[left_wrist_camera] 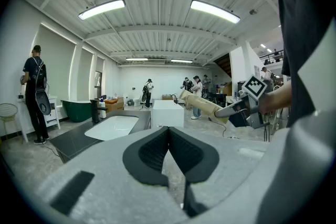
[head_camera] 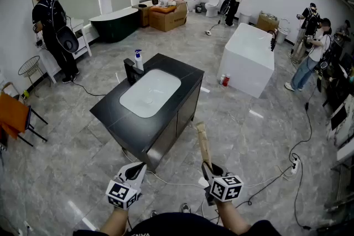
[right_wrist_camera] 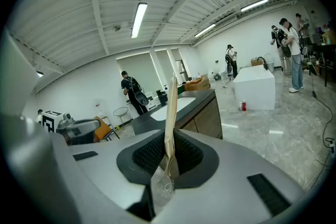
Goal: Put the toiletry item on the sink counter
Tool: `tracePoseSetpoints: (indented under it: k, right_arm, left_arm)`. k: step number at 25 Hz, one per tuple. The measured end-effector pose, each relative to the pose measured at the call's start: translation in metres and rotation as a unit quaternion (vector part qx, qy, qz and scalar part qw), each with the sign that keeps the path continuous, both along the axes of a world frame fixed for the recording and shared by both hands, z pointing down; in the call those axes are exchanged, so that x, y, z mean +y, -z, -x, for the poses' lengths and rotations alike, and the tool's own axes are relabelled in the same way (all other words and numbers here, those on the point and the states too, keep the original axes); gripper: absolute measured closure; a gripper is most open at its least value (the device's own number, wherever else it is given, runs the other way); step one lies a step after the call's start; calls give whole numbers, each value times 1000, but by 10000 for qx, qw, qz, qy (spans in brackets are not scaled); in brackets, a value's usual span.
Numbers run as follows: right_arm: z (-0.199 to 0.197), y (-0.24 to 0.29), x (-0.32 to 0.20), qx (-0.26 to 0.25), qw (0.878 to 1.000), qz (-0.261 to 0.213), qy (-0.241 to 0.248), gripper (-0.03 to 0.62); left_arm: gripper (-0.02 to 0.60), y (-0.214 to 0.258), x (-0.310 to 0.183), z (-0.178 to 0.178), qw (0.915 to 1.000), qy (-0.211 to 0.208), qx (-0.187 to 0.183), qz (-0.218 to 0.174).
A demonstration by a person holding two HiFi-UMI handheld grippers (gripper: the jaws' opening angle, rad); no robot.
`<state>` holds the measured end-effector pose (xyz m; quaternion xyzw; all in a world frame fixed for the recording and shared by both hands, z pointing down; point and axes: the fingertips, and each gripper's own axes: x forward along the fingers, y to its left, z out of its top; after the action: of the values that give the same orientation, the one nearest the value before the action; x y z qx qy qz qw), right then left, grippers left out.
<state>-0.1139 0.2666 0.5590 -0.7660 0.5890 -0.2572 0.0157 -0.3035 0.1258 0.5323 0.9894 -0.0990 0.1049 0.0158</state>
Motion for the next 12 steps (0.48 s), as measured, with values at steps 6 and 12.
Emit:
tracePoseSetpoints:
  k: [6, 12]
  right_arm:
    - [-15, 0, 7, -46, 9999, -49, 79, 551]
    - [-34, 3, 13, -170, 9994, -201, 227, 549]
  left_arm:
    - [573, 3, 7, -14, 9998, 163, 64, -14]
    - [572, 0, 21, -32, 9995, 297, 81, 7]
